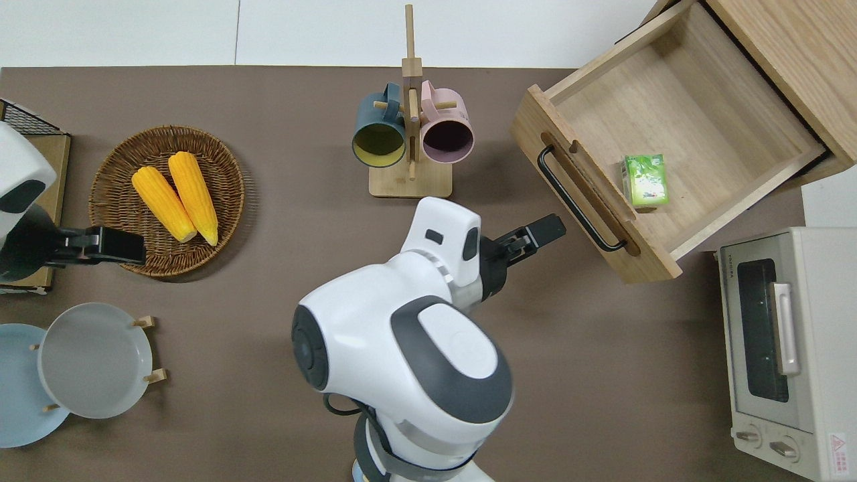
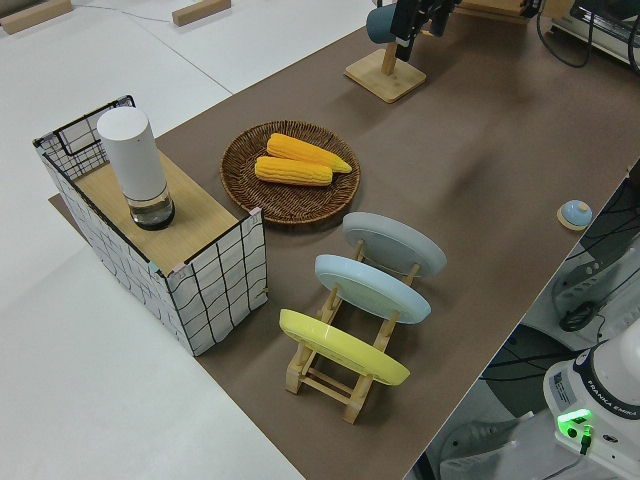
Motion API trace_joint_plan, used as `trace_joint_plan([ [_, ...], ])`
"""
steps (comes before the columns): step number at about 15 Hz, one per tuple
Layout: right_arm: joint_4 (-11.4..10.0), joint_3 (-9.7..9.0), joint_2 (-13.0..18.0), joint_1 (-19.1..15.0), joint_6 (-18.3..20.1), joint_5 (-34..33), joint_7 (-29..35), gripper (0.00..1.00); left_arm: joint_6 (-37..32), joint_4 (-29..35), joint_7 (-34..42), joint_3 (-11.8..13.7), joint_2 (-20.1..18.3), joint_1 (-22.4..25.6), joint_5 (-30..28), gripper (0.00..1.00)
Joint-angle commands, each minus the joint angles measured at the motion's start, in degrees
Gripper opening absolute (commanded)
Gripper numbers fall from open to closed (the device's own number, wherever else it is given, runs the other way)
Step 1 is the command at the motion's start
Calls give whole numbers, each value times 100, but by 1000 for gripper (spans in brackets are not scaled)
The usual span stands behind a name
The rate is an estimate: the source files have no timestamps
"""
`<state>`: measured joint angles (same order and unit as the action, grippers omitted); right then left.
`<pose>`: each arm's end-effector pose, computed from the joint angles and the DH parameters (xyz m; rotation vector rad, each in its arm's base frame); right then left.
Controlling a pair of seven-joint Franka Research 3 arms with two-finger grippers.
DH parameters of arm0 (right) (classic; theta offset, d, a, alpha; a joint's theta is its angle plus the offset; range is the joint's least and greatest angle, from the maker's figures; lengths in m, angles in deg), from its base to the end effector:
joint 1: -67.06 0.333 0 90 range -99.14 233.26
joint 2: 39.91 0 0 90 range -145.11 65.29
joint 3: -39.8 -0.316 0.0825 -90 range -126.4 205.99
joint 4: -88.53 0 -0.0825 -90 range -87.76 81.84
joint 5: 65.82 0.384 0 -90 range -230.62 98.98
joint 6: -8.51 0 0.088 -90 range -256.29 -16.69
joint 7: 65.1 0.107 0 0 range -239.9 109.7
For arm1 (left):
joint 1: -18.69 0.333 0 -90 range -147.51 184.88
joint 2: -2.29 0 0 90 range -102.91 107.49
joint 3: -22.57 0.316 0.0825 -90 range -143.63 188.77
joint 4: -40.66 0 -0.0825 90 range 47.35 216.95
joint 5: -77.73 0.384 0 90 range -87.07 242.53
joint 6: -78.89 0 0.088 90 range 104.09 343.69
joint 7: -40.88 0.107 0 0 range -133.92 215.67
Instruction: Slide drawer open with right arm
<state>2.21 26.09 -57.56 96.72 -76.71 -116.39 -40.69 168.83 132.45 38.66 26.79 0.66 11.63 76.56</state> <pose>0.5269 0.3500 0.5056 2.2443 0.4583 0.2498 0.5446 -0.0286 0.6253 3.1192 -0.0169 -0.0077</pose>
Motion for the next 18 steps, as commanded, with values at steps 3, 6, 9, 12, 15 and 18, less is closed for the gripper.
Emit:
trace_joint_plan([
  [3,-182,500,903,-443,-749,1556,-841,987,-82,-12,-6,17,-48,-15,73,995],
  [6,-217,991,1254,-593,-803,2750,-1357,987,-73,-12,-6,17,-48,-15,73,995],
  [9,-419,1423,1668,-751,-803,3560,-1982,987,-82,-12,-6,17,-48,-15,73,998],
  [12,-718,1511,1923,-1014,-812,4054,-2125,987,-82,-12,-6,17,-48,-15,73,998],
  [15,-850,1705,2090,-1304,-794,4703,-2212,987,-74,-12,-6,17,-48,-15,73,995],
  [18,-1034,1696,2222,-1770,-733,5109,-2406,987,-82,-12,-6,17,-48,-15,73,995],
])
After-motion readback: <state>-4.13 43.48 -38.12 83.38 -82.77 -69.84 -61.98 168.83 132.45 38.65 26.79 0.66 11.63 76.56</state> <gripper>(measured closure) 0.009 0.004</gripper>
